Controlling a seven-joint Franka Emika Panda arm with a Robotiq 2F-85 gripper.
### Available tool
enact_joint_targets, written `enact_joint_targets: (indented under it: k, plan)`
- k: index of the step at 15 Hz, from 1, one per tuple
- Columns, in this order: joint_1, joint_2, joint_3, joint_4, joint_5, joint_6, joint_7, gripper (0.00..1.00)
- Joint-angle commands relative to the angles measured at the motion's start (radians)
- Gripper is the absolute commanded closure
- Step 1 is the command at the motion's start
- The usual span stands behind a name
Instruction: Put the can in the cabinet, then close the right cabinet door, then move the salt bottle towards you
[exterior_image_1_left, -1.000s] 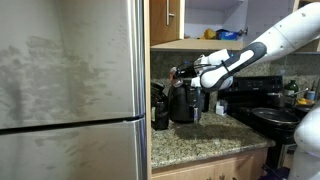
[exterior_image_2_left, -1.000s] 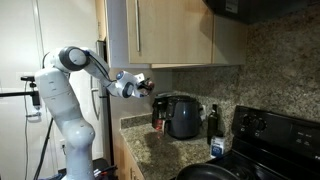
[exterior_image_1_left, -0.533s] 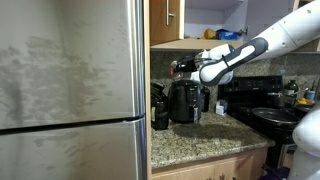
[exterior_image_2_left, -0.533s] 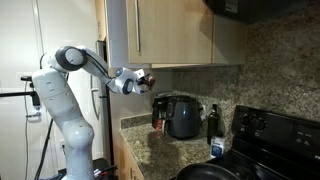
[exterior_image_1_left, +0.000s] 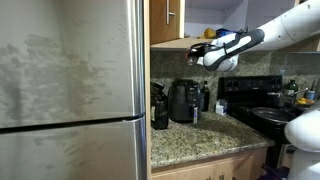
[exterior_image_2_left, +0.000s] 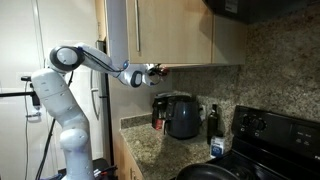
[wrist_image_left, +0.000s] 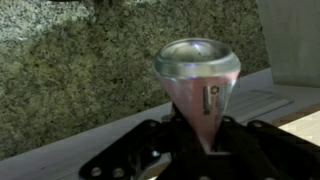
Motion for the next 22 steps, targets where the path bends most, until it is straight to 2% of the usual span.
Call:
enact_joint_targets:
  k: [1, 3, 4, 6, 7, 12, 14, 16, 17, 18, 21, 22]
  plan:
    - [-0.051, -0.071, 0.017, -0.012, -0.003, 0.036, 0.058, 0.94]
    - [-0.024, -0.089, 0.016, 0.002, -0.023, 0.008, 0.094, 0.94]
    - [-0.061, -0.074, 0.048, -0.017, -0.014, 0.056, 0.087, 0.94]
    - [0.014, -0.054, 0.008, -0.035, -0.026, 0.010, 0.127, 0.94]
    - [0.115, -0.007, -0.047, -0.082, 0.021, 0.028, 0.097, 0.94]
    - [0.505, 0.051, -0.291, -0.253, -0.186, 0.015, 0.333, 0.94]
    - [0.645, -0.025, -0.380, -0.318, -0.290, -0.001, 0.389, 0.94]
    - [0.672, -0.159, -0.376, -0.375, -0.323, 0.008, 0.365, 0.94]
    - [0.630, -0.211, -0.326, -0.391, -0.291, 0.009, 0.340, 0.94]
    - [0.593, -0.268, -0.269, -0.406, -0.201, 0.008, 0.304, 0.94]
    - [0.460, -0.464, -0.111, -0.483, -0.075, 0.006, 0.383, 0.94]
    - [0.439, -0.531, -0.058, -0.511, 0.030, 0.005, 0.361, 0.94]
